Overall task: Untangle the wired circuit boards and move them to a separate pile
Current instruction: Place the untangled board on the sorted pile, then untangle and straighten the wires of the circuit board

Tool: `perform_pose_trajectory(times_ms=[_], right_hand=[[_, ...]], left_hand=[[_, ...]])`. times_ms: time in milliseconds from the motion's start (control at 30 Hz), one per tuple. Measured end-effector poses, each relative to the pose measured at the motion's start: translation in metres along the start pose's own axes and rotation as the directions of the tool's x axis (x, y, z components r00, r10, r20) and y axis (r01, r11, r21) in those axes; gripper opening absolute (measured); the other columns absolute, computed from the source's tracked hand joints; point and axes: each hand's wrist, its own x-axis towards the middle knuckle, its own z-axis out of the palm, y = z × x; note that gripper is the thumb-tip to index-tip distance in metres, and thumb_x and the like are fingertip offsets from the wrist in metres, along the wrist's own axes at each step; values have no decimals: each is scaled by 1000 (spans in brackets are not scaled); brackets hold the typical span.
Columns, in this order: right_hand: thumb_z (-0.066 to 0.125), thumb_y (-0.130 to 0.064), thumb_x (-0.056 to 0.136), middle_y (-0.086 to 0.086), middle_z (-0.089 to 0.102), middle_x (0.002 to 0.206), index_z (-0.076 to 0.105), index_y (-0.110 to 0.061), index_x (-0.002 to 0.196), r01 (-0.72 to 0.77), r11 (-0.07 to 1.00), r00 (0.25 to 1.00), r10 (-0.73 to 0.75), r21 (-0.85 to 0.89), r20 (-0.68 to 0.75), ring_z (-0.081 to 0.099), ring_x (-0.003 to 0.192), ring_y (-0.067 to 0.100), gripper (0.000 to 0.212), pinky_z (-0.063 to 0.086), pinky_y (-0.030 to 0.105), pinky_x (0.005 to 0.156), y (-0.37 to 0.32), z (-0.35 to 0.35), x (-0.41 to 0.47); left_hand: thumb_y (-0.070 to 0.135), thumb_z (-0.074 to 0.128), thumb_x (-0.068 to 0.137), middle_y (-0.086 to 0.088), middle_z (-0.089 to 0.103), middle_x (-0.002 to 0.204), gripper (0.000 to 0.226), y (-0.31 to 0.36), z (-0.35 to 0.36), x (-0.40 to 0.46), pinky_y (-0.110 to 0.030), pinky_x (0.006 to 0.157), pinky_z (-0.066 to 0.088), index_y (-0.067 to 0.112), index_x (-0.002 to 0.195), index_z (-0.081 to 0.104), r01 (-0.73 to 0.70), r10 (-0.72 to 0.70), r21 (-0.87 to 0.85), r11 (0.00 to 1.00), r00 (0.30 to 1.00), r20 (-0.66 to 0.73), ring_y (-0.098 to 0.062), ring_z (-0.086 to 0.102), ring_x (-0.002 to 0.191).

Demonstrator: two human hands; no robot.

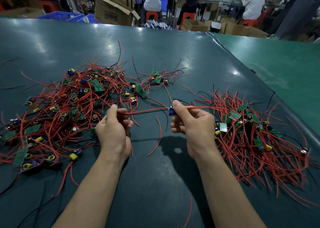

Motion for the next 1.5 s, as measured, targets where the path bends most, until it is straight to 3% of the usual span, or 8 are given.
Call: perform_pose_trajectory(times_ms=[233,400,600,733,967,1167,1333,1500], right_hand=[[71,-14,87,8,69,62,71,-4,75,52,950,974,19,307,-226,66,52,16,16,51,19,47,-9,-4,5],[67,-14,89,8,69,80,65,-2,87,132,653,886,259,746,-384,71,72,15,12,54,14,55,-18,-23,11],[61,-13,95,4,67,67,61,-3,85,100,680,893,262,726,-367,68,65,15,14,52,14,52,-17,-27,13],[61,-7,93,0,60,52,59,-6,74,-85,762,902,332,642,-275,60,47,8,19,47,13,43,-11,-20,15],[63,-13,93,1,60,62,59,-10,91,-106,960,967,160,259,-196,52,41,9,5,42,19,39,5,-1,8],[59,-12,96,-1,62,61,62,-14,95,10,996,999,-14,-92,-41,53,42,10,3,43,22,38,20,10,0],[61,-17,94,5,67,71,63,-22,92,107,946,994,-98,-305,45,57,49,13,6,44,24,41,32,13,-2],[61,-19,94,10,70,77,63,-21,94,141,902,988,-102,-407,116,59,51,13,3,46,27,43,37,12,-2]], left_hand=[[59,21,100,-6,75,81,73,2,-2,-1,-19,53,52,6,94,71,29,-35,32,999,982,184,-10,62,57],[61,19,100,-11,74,82,79,1,-3,-3,-21,55,52,4,92,72,40,-51,51,998,973,225,-14,61,57],[57,24,101,-11,73,78,73,1,-6,-4,-22,54,51,3,89,72,15,-31,72,997,973,228,-14,59,56],[36,42,104,-6,70,66,49,-1,-4,-6,-22,50,48,4,81,71,-184,137,212,960,967,217,-13,56,51],[25,58,97,9,69,67,24,-13,-10,-16,-23,61,51,20,78,72,-546,278,554,628,823,496,-1,62,58],[20,62,93,-1,67,71,22,-8,-18,-19,-34,66,47,8,77,71,-770,397,586,254,635,662,-19,60,65],[19,62,91,-11,69,87,15,5,-24,-13,-38,79,39,9,88,72,-671,507,741,-15,634,584,-33,56,86],[25,62,77,-18,56,115,33,30,-36,-6,-47,91,35,14,107,61,-203,534,955,-214,795,289,-38,45,110]])
